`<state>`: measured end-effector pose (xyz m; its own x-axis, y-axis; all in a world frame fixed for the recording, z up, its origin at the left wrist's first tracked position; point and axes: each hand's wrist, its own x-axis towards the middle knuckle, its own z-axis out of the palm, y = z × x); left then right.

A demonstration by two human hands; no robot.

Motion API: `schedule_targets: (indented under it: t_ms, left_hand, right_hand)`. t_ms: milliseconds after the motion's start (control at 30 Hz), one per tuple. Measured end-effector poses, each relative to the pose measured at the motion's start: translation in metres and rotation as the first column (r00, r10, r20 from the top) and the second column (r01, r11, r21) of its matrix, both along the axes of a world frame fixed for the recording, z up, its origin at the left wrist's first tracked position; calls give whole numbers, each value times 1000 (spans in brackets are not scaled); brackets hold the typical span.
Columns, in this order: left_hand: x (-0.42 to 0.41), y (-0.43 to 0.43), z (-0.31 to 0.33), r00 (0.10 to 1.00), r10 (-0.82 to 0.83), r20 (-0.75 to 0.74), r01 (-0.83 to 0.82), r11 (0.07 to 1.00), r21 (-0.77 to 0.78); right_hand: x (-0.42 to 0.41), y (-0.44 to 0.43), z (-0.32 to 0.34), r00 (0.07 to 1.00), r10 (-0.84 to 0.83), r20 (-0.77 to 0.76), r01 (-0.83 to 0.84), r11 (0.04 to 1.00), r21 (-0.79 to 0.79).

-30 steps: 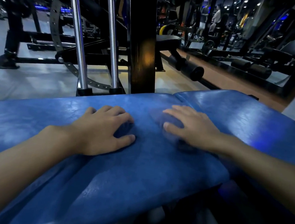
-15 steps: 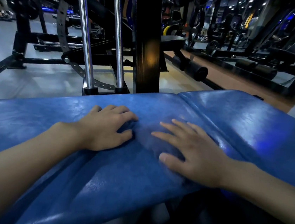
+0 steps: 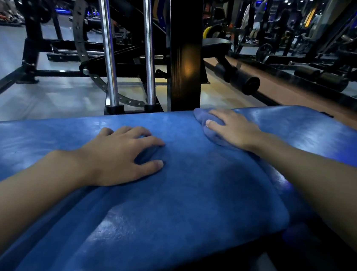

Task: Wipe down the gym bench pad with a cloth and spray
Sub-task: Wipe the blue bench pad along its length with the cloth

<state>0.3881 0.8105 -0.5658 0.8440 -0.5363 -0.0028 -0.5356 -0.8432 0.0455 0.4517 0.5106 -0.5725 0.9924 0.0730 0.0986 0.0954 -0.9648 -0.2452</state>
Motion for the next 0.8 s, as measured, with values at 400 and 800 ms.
schedule_targets:
  t_ms: [400, 800]
  left_hand:
    - [7, 14, -3, 998, -31, -56, 24, 993, -118]
    - [8, 20, 1, 1000, 19, -18, -19, 999, -35]
  right_hand:
    - [-141, 46, -5, 943, 333, -8, -327, 920, -216]
    - [-23, 25, -3, 990, 140, -5, -139, 980, -144]
